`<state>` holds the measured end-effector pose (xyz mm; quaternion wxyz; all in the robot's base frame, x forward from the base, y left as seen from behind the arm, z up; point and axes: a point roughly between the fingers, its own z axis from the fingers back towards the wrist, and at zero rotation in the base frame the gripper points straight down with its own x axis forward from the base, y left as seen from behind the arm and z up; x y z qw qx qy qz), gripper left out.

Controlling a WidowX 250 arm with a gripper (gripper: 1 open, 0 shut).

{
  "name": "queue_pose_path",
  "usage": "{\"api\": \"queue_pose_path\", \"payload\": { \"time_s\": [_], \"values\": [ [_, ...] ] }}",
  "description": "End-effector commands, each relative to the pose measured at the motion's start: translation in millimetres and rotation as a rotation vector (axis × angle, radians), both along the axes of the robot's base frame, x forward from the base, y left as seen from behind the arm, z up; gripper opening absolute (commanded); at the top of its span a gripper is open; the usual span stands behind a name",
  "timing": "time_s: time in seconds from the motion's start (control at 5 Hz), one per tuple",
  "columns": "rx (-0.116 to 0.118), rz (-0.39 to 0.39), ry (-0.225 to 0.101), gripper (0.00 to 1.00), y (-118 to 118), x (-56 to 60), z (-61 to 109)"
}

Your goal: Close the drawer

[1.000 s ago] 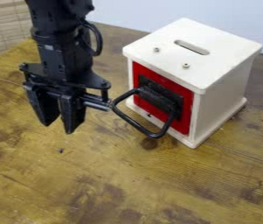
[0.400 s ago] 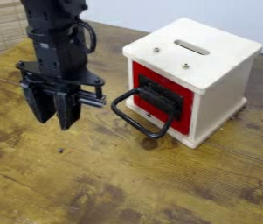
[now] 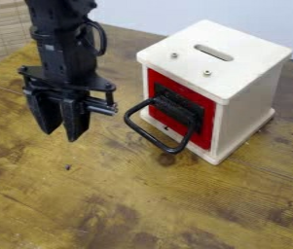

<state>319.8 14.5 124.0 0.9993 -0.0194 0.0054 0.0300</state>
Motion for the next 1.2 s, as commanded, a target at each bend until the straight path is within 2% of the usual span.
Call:
{"api": "queue_pose_path", "payload": {
  "time_s": [0.0,0.8,1.0],
  "values": [
    [0.005,-0.007,-0.057,0.00,-2,6.2,14.6],
    [0.001,-0.031,-0.054,0.00,-14,5.5,12.2],
    [0.001,-0.032,-0.052,1.00,-15,4.5,12.4]
  ]
}}
